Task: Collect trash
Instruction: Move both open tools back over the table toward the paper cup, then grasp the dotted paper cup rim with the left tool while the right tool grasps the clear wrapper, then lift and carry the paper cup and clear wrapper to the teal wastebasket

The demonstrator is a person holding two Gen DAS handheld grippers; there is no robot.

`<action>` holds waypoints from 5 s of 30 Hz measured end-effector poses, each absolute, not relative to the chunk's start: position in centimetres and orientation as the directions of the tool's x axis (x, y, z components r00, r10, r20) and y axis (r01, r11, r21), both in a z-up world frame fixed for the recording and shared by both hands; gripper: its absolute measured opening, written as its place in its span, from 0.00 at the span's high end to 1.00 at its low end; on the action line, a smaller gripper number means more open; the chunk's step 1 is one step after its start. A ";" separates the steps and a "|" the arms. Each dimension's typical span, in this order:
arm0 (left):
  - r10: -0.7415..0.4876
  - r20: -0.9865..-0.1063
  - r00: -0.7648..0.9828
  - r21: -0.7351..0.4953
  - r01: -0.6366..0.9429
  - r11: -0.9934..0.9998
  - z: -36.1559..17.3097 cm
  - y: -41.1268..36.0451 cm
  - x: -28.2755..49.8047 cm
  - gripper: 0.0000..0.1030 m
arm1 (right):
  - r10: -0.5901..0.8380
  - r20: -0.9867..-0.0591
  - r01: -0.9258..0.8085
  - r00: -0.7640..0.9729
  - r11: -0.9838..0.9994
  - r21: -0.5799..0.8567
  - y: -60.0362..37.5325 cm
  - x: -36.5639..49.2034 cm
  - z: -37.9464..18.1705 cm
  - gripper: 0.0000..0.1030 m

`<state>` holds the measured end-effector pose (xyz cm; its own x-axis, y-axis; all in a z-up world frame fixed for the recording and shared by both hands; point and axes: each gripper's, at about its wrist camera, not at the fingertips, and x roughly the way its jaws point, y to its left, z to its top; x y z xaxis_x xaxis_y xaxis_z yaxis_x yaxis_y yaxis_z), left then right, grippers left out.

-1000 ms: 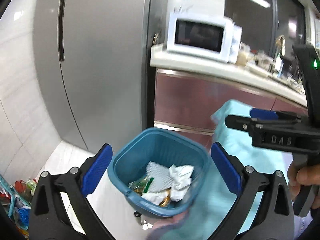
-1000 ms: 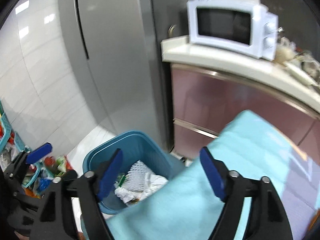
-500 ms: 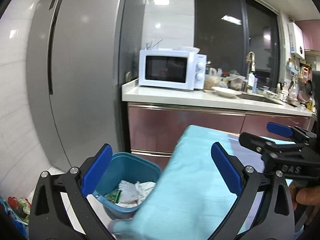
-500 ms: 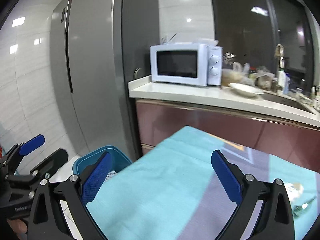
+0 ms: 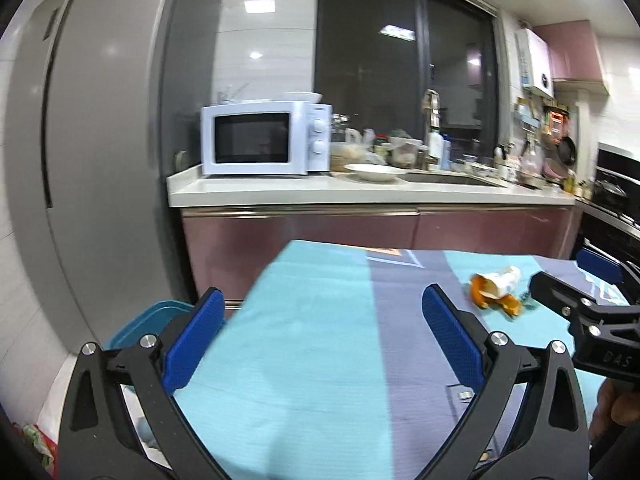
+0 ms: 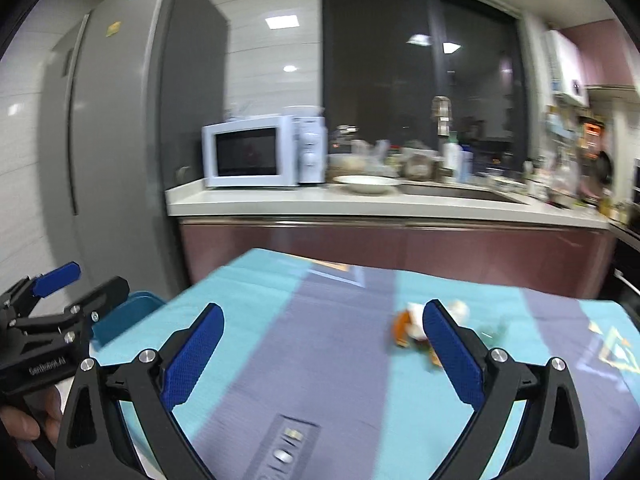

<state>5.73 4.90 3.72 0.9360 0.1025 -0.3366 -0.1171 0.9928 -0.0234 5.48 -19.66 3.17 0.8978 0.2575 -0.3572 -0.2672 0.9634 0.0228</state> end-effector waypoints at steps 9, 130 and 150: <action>-0.019 -0.359 0.933 -0.022 0.012 1.000 3.0 -1.5 6.0 0.05 | 0.112 -0.369 -0.115 0.923 0.993 0.014 -24.9 3.1 1.7 0.07; -0.283 -0.314 0.906 -0.162 0.242 0.957 9.2 2.3 13.7 0.97 | 0.464 -0.403 -0.417 0.789 0.886 0.205 -28.0 11.0 6.1 0.92; 0.145 -0.364 0.920 -0.089 -0.189 0.978 8.4 21.3 0.4 0.97 | 0.705 -0.361 -0.686 0.610 0.698 0.205 -14.1 8.6 8.6 0.92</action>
<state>0.41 21.27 8.44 0.9201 0.1446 -0.3640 -0.1888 0.9780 -0.0888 8.62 -14.06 8.59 0.6103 0.7054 -0.3605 -0.6858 0.6982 0.2052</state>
